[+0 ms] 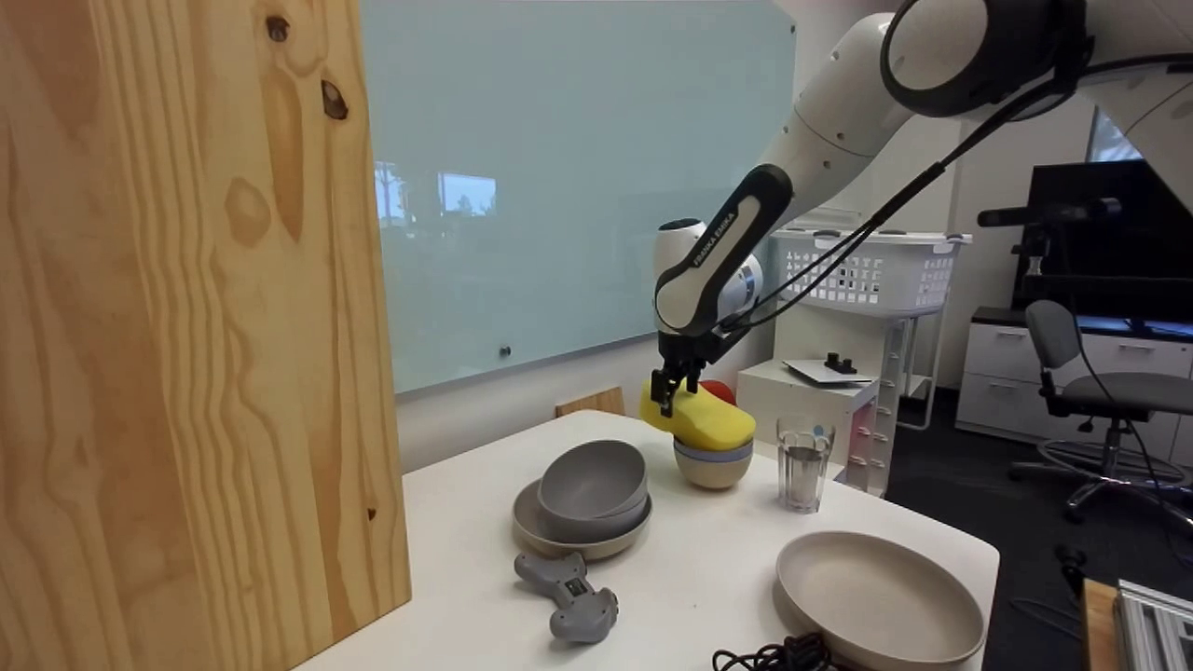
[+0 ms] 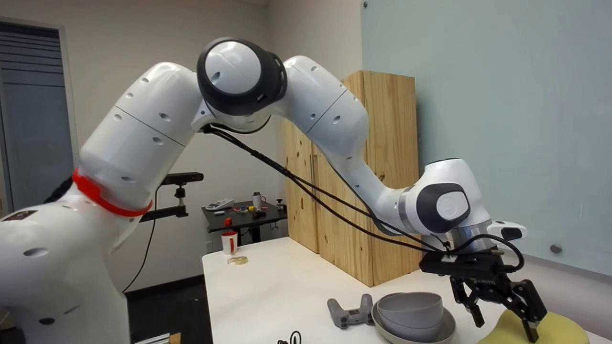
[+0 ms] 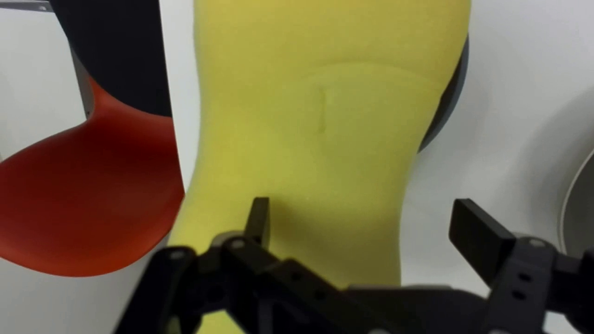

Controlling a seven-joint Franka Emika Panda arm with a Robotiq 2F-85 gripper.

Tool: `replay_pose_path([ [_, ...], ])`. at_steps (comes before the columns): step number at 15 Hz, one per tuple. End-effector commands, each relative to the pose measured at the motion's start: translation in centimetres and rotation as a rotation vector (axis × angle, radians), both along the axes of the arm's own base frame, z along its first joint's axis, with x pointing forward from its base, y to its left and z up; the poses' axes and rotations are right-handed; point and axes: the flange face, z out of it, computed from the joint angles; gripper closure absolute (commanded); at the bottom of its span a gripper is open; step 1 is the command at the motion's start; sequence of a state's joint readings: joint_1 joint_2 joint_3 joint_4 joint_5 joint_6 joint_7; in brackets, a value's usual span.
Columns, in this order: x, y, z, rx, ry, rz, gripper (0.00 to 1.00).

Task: Remove the sponge from the bowl

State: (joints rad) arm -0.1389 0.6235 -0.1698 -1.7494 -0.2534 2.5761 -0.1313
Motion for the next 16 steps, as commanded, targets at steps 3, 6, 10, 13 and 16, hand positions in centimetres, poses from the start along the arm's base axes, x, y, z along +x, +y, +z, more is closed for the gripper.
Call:
replay_pose_path([
  [3, 4.0, 1.7, -1.6, -0.097, 0.062, -0.024, 0.0],
  [6, 5.0, 2.4, -1.2, -0.174, 0.083, -0.081, 0.0],
  [10, 5.6, 2.6, -0.1, -0.243, 0.105, -0.153, 0.0],
  [13, 5.8, 2.6, 0.6, -0.249, 0.119, -0.172, 0.0],
  [16, 6.0, 2.8, 1.3, -0.227, 0.091, -0.162, 0.0],
])
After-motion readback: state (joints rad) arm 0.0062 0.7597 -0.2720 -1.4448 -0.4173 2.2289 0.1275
